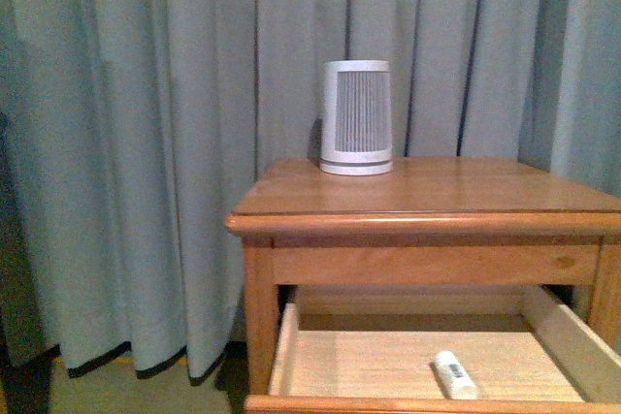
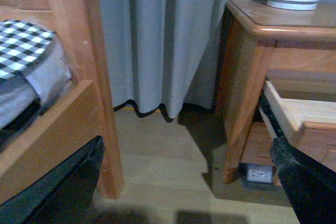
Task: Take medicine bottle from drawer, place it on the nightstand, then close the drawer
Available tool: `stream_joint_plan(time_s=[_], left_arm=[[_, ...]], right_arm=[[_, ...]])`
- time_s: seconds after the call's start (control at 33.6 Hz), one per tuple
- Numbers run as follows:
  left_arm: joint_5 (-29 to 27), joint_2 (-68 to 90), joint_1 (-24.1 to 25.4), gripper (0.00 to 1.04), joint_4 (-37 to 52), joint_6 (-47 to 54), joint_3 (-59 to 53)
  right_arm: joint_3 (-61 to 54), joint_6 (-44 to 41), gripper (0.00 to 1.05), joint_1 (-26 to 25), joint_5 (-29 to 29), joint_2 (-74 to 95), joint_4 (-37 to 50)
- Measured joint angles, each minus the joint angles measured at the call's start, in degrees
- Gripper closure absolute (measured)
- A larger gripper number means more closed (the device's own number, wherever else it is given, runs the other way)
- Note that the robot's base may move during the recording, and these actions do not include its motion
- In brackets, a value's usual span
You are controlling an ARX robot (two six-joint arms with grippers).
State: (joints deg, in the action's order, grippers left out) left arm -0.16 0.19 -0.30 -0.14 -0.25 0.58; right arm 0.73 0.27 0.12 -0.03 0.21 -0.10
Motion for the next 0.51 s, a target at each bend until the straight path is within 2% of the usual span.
stream_joint_plan(time_s=[0.15, 0.18, 0.21, 0.24, 0.27, 0.33, 0.39, 0.51], left_arm=[[-0.20, -0.07, 0.04, 0.07, 0.02, 0.00, 0.00], [-0.02, -0.09, 0.04, 0.07, 0.02, -0.02, 0.00], [-0.07, -0.09, 0.02, 0.07, 0.02, -0.02, 0.00], [-0.04, -0.07, 0.04, 0.07, 0.02, 0.00, 0.00], [-0.04, -0.09, 0.04, 0.07, 0.02, -0.02, 0.00], [0.04, -0.09, 0.04, 0.07, 0.02, 0.00, 0.00], [0.07, -0.11, 0.04, 0.07, 0.02, 0.00, 0.00], [0.11, -0.11, 0.04, 0.07, 0.02, 0.00, -0.02]], right_arm=[[0.00, 0.00, 0.07, -0.02, -0.22, 0.04, 0.02], [0.02, -0.15, 0.07, 0.63, 1.64, 0.46, 0.42], [0.02, -0.37, 0.07, 1.99, 6.34, 1.55, 1.60], [0.31, -0.28, 0.07, 4.24, 15.15, 4.33, 4.28], [0.59, -0.28, 0.07, 5.09, 19.47, 6.64, 6.12], [2.67, 0.11, 0.07, 4.33, 30.64, 16.92, 13.25], [7.10, 0.98, 0.07, 1.84, 31.58, 28.26, 18.58], [19.17, 2.03, 0.07, 0.52, 26.91, 49.53, 23.69]])
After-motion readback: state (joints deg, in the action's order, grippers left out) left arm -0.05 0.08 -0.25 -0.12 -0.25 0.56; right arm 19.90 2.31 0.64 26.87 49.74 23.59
